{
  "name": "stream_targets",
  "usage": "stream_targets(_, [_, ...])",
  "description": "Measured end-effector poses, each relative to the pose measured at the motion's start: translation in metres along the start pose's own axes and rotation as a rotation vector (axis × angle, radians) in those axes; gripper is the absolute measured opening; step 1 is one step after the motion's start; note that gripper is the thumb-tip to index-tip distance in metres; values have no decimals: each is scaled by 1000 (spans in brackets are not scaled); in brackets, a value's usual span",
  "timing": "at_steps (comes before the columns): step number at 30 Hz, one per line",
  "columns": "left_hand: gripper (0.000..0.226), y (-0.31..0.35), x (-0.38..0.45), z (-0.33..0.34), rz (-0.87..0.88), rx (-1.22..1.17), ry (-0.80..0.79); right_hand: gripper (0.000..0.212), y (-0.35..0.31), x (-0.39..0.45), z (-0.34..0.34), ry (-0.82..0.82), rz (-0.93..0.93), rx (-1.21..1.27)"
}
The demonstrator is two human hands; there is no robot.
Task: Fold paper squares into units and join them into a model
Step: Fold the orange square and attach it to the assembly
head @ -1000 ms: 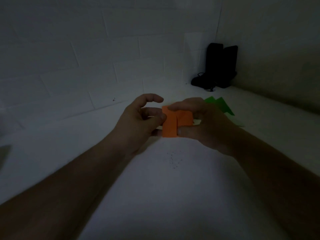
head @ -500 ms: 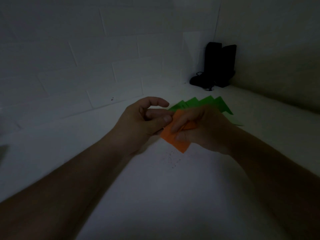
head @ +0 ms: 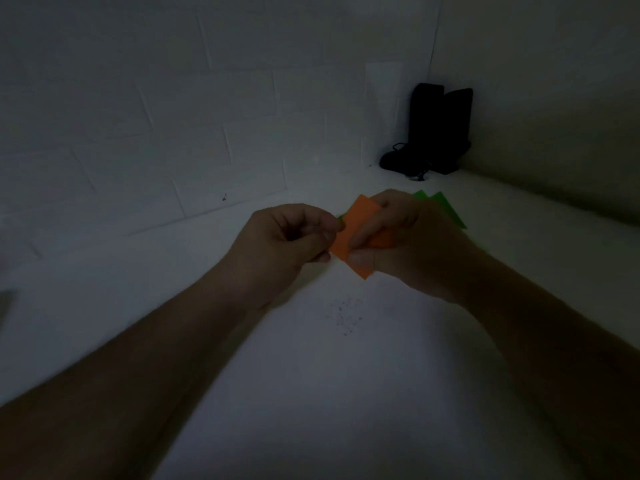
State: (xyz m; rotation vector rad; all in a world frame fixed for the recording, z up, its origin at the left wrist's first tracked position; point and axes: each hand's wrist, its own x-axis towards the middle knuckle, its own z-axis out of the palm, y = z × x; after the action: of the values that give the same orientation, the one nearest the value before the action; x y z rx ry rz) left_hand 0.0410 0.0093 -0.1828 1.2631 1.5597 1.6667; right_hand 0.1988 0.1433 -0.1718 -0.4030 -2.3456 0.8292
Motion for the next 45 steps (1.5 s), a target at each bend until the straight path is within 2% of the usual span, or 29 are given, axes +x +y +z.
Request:
stream_targets(3, [24, 1, 0, 1, -21, -4, 5, 34, 3, -1, 0, 39, -17, 103])
stream_targets(5, [23, 2, 0, 1, -59, -29, -8, 35, 3, -2, -3, 2, -20, 162])
stream_targets(9, [23, 1, 1, -2, -112, -45, -26, 56, -1, -1, -4, -106, -21, -6])
stream_targets(11, [23, 0, 2, -3, -132, -16, -60, 51, -2, 0, -3, -75, -27, -82])
stream_targets(13, [24, -3, 3, -3, -127, 27, -76, 41, -4, -1, -2, -38, -14, -96])
stream_targets(16, [24, -2, 3, -2, -118, 37, -79, 36, -1, -2, -1, -2, -34, -88])
stream_targets(20, [23, 1, 0, 1, -166, -88, -51, 37, 1, 0, -2, 6, -66, -68])
stream_targets(24, [25, 5, -2, 3, -190, -148, -40, 45, -1, -1, -3, -78, -114, -145])
stream_targets(27, [26, 5, -3, 3, -179, -106, -50, 51, -1, -2, -2, -115, -121, -166])
stream_targets(30, [30, 4, -4, 4, -178, -40, -116, 43, 1, -2, 0, -102, -149, -205])
stream_targets(35, [30, 3, -8, 9, -90, 213, -94, 32, 2, -2, 4, -102, -147, -213])
stream_targets(39, [26, 4, -9, 8, -55, 236, -46, 25, 2, -3, 4, -139, -145, -241])
stream_targets(42, [24, 6, -8, 7, -58, 230, -90, 23, 3, -4, 5, -139, -137, -252])
stream_targets(45, [32, 5, -8, 5, -78, 207, -128, 28, 4, -2, 4, -141, -115, -231])
